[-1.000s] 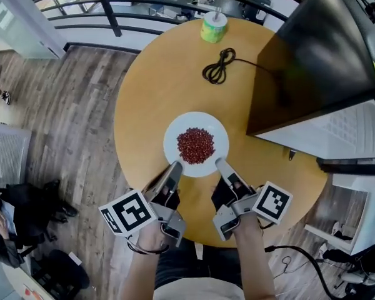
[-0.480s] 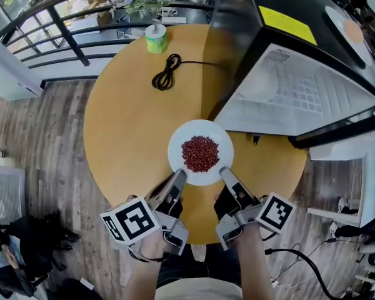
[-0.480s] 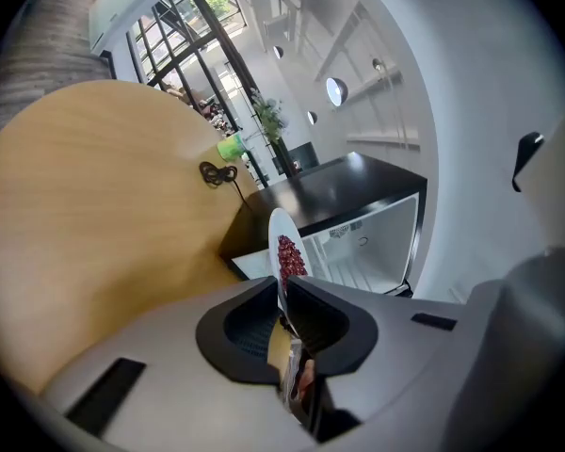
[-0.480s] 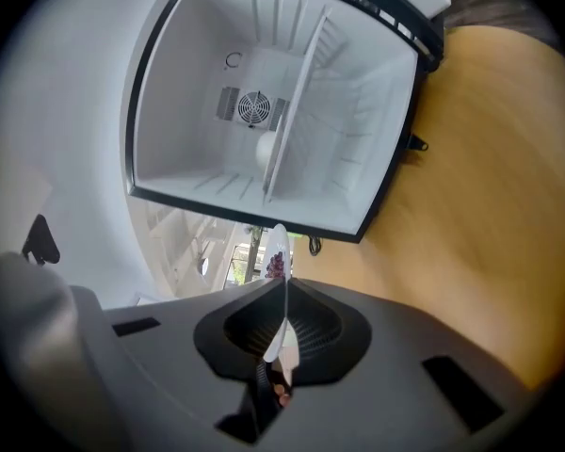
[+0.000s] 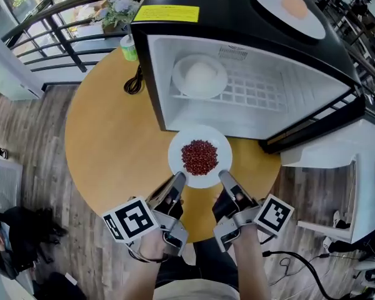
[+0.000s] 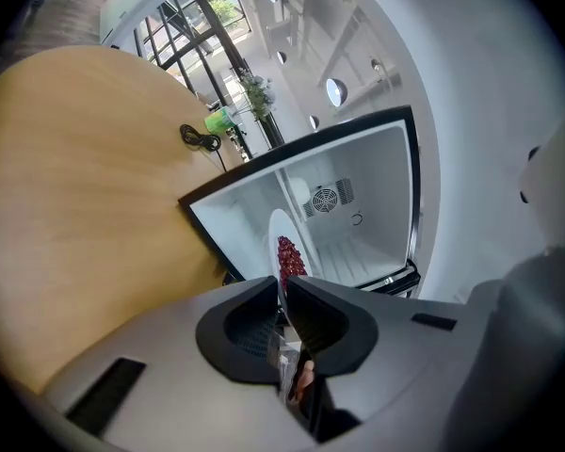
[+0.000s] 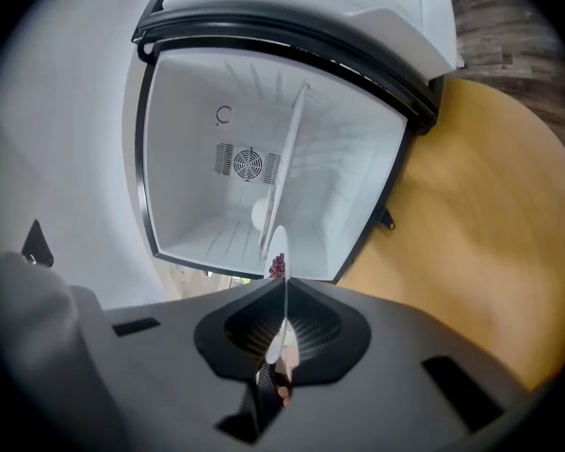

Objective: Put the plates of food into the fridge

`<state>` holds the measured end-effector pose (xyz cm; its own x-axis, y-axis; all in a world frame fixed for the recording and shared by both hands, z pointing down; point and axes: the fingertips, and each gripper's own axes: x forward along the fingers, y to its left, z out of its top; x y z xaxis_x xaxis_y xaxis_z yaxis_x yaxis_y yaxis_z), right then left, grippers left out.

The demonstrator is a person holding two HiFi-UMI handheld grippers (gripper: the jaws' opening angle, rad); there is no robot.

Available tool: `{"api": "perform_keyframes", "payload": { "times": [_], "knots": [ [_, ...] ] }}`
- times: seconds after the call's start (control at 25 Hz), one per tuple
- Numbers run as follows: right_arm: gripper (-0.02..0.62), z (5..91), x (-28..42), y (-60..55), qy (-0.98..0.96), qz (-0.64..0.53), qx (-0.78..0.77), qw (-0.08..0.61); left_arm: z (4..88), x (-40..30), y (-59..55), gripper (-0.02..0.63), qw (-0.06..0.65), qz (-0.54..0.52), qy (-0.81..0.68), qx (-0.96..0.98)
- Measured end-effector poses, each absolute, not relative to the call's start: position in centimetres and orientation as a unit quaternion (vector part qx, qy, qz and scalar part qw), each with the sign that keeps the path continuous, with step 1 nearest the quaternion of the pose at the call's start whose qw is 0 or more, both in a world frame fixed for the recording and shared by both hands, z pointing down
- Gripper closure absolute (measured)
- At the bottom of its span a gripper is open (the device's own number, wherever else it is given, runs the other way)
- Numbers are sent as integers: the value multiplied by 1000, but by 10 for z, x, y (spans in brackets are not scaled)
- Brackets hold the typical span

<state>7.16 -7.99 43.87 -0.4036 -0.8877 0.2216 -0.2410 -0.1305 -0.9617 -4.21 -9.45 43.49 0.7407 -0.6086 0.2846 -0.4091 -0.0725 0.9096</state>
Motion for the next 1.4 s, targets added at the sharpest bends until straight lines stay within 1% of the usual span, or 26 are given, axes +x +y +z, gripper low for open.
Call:
{"api": "perform_keyframes", "payload": {
  "times": [0.12, 0.24, 0.64, 0.92, 1.24, 1.4],
  "knots": [
    [577, 436, 110, -78, 602, -588, -466, 272, 432, -5, -92, 571, 588, -91, -348, 724],
    [577, 430, 131, -83, 609, -584, -462, 274, 425, 16, -95, 571, 584, -99, -353, 724],
    [577, 404, 165, -100, 604, -575, -454, 314, 395, 50, -113, 572, 565, -115, -366, 730],
    [577, 392, 191, -133, 582, -561, -474, 349, 378, 74, -153, 577, 567, -125, -357, 732],
    [577, 392, 212, -161, 561, -521, -512, 391, 374, 94, -190, 581, 549, -123, -354, 747],
    [577, 391, 229, -185, 543, -498, -538, 410, 379, 111, -221, 581, 555, -128, -350, 743]
  ]
}}
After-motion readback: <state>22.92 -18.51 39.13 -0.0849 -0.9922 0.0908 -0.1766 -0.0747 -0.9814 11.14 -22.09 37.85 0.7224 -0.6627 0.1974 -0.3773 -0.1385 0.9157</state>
